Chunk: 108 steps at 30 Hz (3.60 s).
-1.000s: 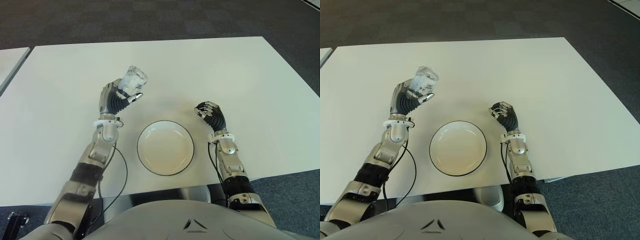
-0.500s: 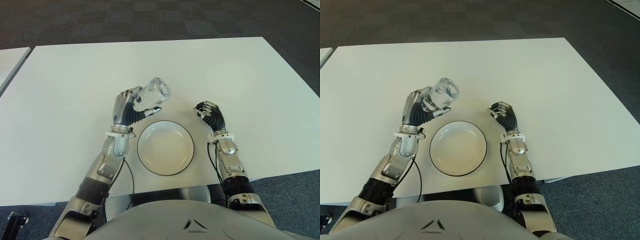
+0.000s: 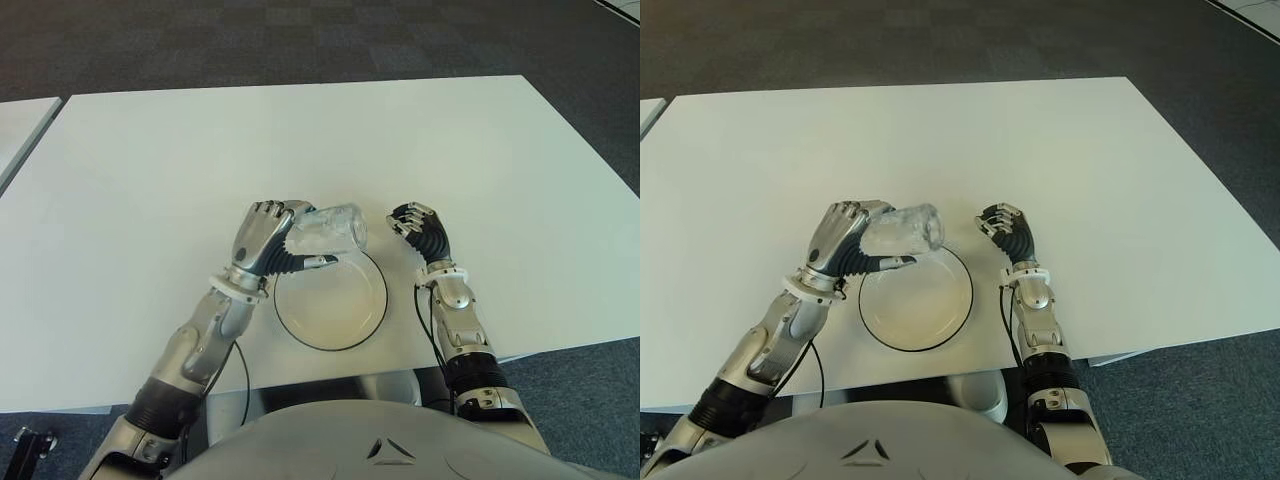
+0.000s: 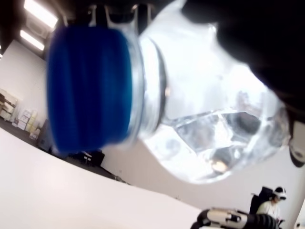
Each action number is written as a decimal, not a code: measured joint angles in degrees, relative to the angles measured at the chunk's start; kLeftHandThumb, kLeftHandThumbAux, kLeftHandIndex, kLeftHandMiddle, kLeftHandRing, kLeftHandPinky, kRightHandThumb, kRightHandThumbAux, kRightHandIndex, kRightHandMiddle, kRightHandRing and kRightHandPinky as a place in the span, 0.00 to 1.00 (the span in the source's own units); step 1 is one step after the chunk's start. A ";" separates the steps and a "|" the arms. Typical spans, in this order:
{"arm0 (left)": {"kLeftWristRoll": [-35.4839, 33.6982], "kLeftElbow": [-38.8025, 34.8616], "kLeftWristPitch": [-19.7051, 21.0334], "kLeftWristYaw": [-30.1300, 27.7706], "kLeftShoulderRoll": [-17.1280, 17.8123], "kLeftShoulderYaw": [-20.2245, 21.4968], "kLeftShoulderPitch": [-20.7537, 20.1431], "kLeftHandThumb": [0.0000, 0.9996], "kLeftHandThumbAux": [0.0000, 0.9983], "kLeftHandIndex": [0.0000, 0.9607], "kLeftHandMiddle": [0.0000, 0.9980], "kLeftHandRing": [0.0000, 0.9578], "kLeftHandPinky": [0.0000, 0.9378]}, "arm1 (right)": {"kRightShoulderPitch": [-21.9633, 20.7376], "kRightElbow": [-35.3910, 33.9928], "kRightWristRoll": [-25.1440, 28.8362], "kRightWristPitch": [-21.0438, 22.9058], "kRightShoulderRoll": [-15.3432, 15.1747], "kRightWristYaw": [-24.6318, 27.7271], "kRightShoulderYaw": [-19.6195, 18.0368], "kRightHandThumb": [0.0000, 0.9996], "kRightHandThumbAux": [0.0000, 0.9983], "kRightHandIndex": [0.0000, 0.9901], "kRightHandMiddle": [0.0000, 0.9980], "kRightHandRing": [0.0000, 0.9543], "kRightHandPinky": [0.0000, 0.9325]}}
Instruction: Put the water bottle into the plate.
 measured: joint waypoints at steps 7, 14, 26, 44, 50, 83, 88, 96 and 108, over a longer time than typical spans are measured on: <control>6.14 -0.07 -1.02 -0.03 2.77 -2.81 0.82 0.74 0.70 0.46 0.88 0.92 0.94 | 0.01 -0.16 -0.05 0.00 0.27 -0.43 0.07 0.71 0.74 0.43 0.50 0.52 0.54; 11.10 2.96 -2.17 1.65 3.30 -5.90 0.72 0.74 0.70 0.46 0.88 0.92 0.95 | 0.05 -0.18 -0.13 0.00 0.45 -0.47 0.20 0.71 0.74 0.43 0.50 0.52 0.54; 15.54 8.64 -1.89 3.58 3.64 -9.21 -1.23 0.74 0.70 0.46 0.89 0.92 0.96 | 0.05 -0.17 -0.11 -0.01 0.38 -0.33 0.20 0.71 0.74 0.43 0.49 0.51 0.53; 16.92 11.40 0.60 3.39 4.08 -11.38 -1.58 0.79 0.68 0.45 0.71 0.82 0.81 | 0.05 -0.11 0.01 -0.02 0.48 -0.35 0.12 0.70 0.74 0.43 0.49 0.51 0.53; 13.10 10.77 0.98 0.44 4.01 -11.02 -1.17 0.84 0.66 0.45 0.52 0.76 0.76 | 0.05 -0.11 0.03 -0.02 0.59 -0.37 0.07 0.70 0.74 0.43 0.49 0.51 0.54; 8.11 9.09 1.15 -8.56 5.43 -9.28 -1.99 0.04 0.69 0.02 0.04 0.03 0.02 | -1.62 1.60 -0.38 0.97 0.91 -1.89 0.14 0.71 0.74 0.43 0.49 0.50 0.53; 7.66 8.51 1.08 -9.37 5.71 -9.01 -1.98 0.01 0.62 0.00 0.01 0.00 0.00 | -1.89 1.72 -0.27 0.97 0.97 -1.82 0.14 0.71 0.74 0.43 0.49 0.50 0.52; 6.53 8.50 -0.26 -9.41 6.49 -8.80 -1.97 0.02 0.51 0.00 0.00 0.00 0.00 | -1.89 1.84 -0.26 0.97 1.04 -1.85 0.14 0.71 0.74 0.43 0.48 0.50 0.52; 7.08 9.28 -3.02 -5.28 7.50 -8.70 -2.19 0.04 0.40 0.00 0.00 0.00 0.00 | -2.09 2.49 0.00 0.98 1.31 -1.82 0.09 0.71 0.74 0.43 0.48 0.49 0.52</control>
